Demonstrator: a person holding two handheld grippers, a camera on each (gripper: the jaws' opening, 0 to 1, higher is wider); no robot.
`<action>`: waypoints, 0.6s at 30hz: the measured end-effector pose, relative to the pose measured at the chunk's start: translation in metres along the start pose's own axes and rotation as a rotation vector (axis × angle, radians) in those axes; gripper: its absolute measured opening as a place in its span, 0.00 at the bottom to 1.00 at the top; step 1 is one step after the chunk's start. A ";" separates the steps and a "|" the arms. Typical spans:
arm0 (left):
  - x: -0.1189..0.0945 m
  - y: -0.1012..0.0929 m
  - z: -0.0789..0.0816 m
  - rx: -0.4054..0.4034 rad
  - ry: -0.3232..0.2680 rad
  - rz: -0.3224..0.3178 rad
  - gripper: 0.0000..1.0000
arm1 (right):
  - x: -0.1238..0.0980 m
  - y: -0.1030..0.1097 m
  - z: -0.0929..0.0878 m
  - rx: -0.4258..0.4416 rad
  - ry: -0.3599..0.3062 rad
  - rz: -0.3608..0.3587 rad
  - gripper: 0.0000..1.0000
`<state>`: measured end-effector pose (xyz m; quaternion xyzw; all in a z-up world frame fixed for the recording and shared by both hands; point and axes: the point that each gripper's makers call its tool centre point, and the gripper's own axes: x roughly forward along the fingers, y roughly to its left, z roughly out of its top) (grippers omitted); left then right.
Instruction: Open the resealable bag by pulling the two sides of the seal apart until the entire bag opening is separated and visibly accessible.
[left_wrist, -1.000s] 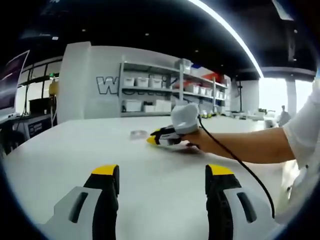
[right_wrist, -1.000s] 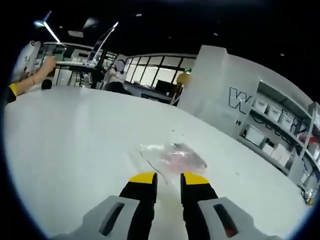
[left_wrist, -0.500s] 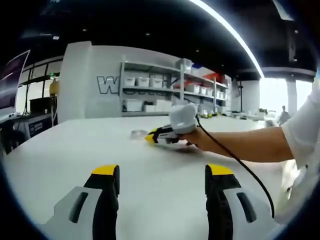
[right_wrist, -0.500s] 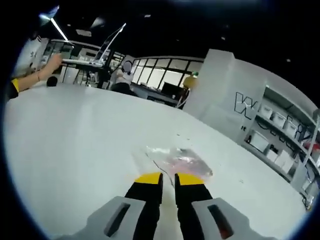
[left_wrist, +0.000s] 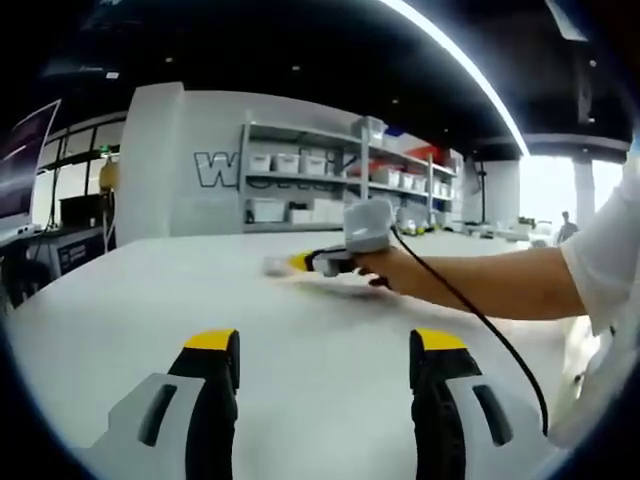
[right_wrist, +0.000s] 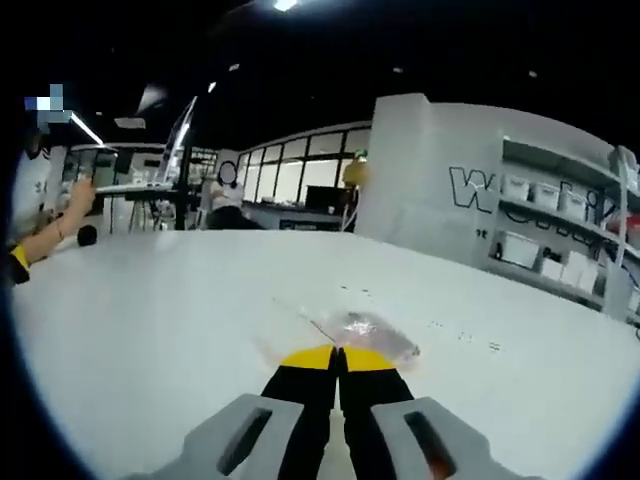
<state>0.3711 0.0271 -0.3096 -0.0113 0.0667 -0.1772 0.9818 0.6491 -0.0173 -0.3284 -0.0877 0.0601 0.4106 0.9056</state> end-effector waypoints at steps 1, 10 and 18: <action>0.000 0.000 0.000 0.000 0.000 0.000 0.69 | 0.003 -0.004 0.005 0.033 -0.012 0.000 0.00; 0.002 0.001 -0.001 0.002 0.004 0.004 0.69 | -0.004 -0.004 0.028 0.195 -0.066 -0.020 0.00; 0.001 0.003 -0.002 0.005 0.006 0.009 0.69 | -0.002 -0.025 0.044 0.280 -0.096 -0.054 0.00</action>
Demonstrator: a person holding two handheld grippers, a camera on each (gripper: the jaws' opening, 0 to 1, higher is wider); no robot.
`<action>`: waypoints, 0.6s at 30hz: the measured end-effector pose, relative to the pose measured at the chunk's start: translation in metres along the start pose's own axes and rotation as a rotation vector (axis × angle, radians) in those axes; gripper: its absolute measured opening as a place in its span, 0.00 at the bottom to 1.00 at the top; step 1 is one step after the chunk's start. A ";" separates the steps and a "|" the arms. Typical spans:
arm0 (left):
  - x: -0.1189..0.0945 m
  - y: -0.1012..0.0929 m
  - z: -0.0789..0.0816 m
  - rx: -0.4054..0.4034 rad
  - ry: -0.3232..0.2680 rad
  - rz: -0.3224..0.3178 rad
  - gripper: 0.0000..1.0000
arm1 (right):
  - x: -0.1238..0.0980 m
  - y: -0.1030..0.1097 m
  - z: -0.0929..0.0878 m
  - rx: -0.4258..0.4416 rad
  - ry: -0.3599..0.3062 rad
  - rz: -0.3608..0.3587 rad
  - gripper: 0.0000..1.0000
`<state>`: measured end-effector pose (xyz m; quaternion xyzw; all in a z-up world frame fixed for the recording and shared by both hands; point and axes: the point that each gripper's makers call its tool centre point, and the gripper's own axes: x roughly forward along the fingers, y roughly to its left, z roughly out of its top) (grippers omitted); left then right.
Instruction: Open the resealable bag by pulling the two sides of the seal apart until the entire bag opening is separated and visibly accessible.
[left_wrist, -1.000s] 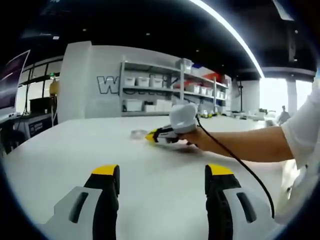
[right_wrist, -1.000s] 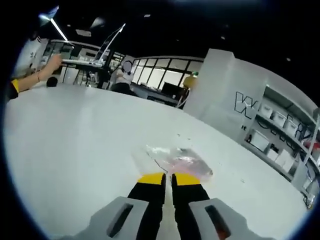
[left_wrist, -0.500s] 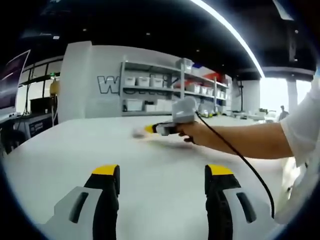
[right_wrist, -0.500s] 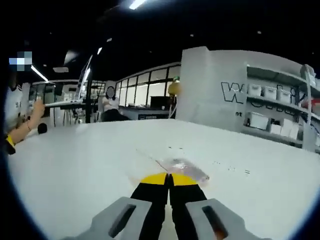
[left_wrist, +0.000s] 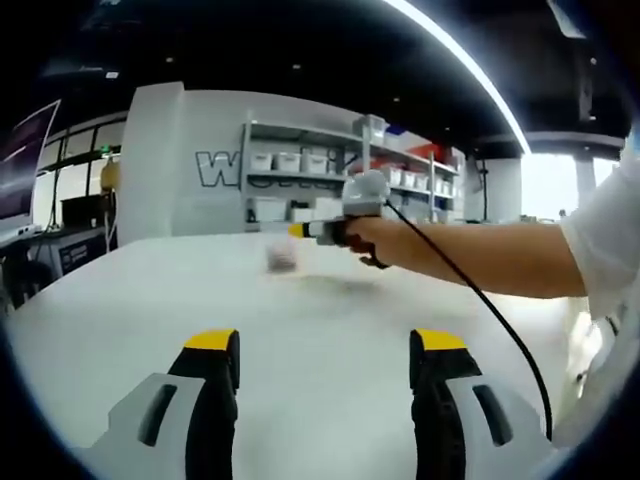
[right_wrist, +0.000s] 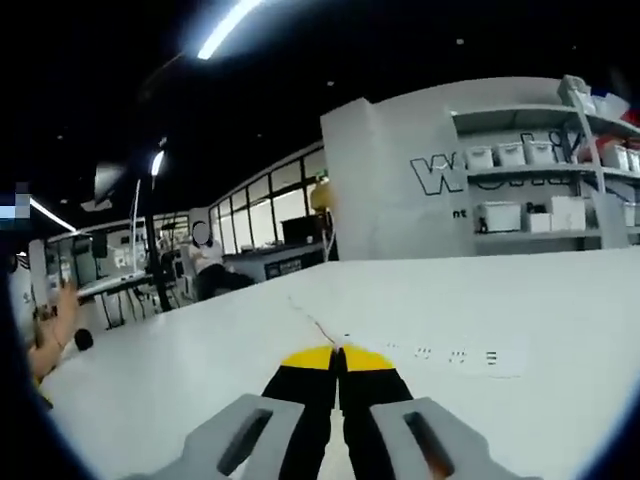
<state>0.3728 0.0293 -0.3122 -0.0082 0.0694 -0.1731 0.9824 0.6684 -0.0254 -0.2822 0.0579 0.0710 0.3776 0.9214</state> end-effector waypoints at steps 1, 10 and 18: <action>0.000 0.000 0.000 0.000 0.000 0.000 0.69 | -0.001 0.000 0.001 0.004 -0.002 0.000 0.00; 0.000 0.000 0.000 -0.001 -0.003 0.002 0.69 | -0.005 0.002 0.019 0.109 -0.063 0.026 0.00; 0.002 -0.003 0.001 -0.006 -0.007 -0.007 0.69 | -0.020 0.018 0.021 0.144 -0.086 0.065 0.00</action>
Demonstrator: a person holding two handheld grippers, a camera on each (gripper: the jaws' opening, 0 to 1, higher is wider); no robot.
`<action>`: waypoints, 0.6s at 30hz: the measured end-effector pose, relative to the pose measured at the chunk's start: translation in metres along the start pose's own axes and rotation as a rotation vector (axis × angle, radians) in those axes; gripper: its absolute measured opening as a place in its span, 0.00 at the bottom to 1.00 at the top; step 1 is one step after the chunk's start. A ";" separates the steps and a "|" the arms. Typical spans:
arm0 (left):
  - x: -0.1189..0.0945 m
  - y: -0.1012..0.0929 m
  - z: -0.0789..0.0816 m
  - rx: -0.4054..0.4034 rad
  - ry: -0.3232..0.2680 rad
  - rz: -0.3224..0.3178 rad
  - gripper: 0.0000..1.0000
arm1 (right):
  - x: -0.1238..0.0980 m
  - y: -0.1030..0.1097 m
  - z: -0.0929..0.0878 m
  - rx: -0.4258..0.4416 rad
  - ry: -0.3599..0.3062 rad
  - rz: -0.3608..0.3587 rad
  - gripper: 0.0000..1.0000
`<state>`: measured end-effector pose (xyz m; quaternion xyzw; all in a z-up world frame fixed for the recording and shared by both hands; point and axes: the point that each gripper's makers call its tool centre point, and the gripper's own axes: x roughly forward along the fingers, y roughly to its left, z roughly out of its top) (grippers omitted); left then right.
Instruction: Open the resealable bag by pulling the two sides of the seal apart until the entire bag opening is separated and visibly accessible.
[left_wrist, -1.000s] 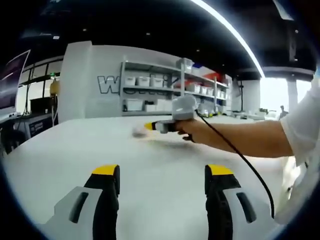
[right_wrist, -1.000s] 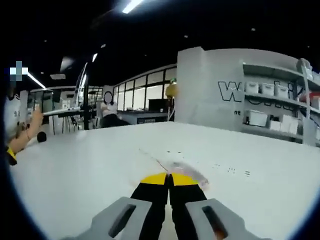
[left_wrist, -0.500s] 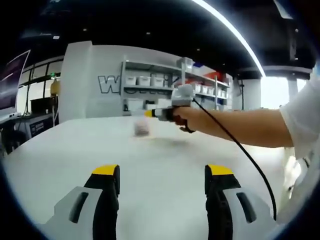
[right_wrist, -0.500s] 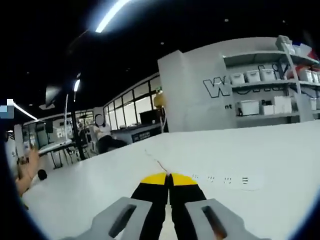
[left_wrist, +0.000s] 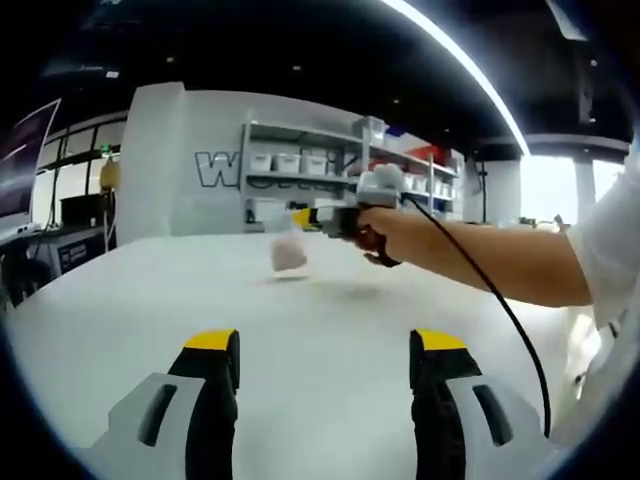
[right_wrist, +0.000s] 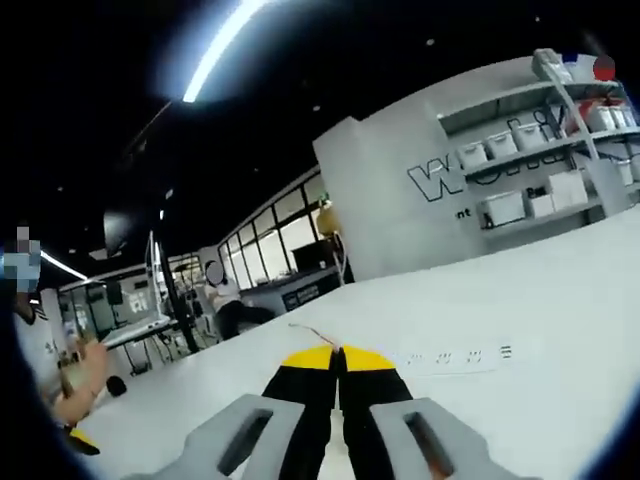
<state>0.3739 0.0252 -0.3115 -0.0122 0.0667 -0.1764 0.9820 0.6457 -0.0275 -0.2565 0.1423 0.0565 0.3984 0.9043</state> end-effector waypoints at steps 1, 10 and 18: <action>0.000 0.000 0.000 0.000 0.000 -0.001 0.69 | -0.002 0.001 -0.001 0.002 0.001 -0.001 0.00; 0.001 -0.004 0.000 -0.003 0.001 -0.011 0.69 | -0.020 0.008 -0.006 0.036 0.004 0.016 0.00; 0.000 -0.004 0.001 -0.012 0.001 -0.016 0.68 | -0.044 0.031 -0.013 0.058 -0.006 0.032 0.00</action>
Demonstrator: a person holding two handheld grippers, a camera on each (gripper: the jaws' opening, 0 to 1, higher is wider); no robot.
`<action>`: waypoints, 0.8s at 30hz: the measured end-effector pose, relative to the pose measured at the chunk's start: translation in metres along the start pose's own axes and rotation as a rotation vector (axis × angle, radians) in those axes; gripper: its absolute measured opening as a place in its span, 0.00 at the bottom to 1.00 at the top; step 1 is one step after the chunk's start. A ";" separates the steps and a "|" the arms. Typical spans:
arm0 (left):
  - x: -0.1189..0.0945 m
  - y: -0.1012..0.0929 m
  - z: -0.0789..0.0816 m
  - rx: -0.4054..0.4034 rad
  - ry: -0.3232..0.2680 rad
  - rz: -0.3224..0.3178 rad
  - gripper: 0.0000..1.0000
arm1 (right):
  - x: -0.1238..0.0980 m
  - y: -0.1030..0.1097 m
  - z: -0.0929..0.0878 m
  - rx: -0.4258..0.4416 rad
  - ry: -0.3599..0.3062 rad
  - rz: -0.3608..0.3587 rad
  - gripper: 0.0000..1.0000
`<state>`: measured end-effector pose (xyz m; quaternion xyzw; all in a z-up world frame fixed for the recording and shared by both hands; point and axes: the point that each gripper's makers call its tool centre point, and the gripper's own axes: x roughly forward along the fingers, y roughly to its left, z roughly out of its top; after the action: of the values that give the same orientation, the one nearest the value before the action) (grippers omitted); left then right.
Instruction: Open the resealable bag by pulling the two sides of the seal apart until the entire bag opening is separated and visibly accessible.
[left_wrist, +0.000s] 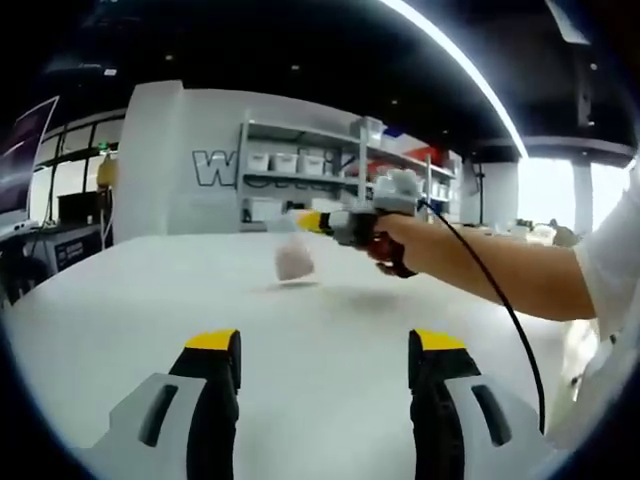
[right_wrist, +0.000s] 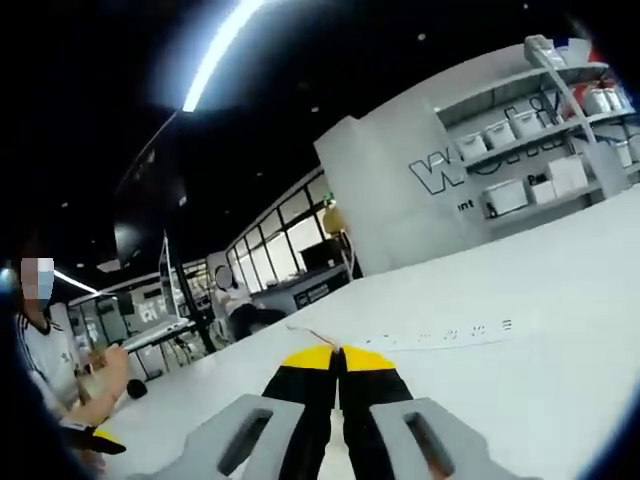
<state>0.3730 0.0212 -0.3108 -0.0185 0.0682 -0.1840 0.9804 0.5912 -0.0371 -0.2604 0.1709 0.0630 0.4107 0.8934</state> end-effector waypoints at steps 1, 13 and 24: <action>0.000 0.000 0.000 -0.001 -0.001 -0.001 0.67 | -0.003 0.004 -0.001 0.005 -0.004 0.002 0.00; -0.002 -0.007 0.004 -0.016 -0.011 -0.022 0.66 | -0.017 0.002 0.012 0.044 -0.043 0.019 0.00; -0.005 -0.013 0.008 -0.030 -0.023 -0.042 0.64 | -0.033 0.013 -0.001 0.069 -0.038 0.028 0.00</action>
<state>0.3651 0.0105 -0.3018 -0.0366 0.0592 -0.2034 0.9766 0.5603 -0.0537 -0.2574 0.2100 0.0579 0.4173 0.8823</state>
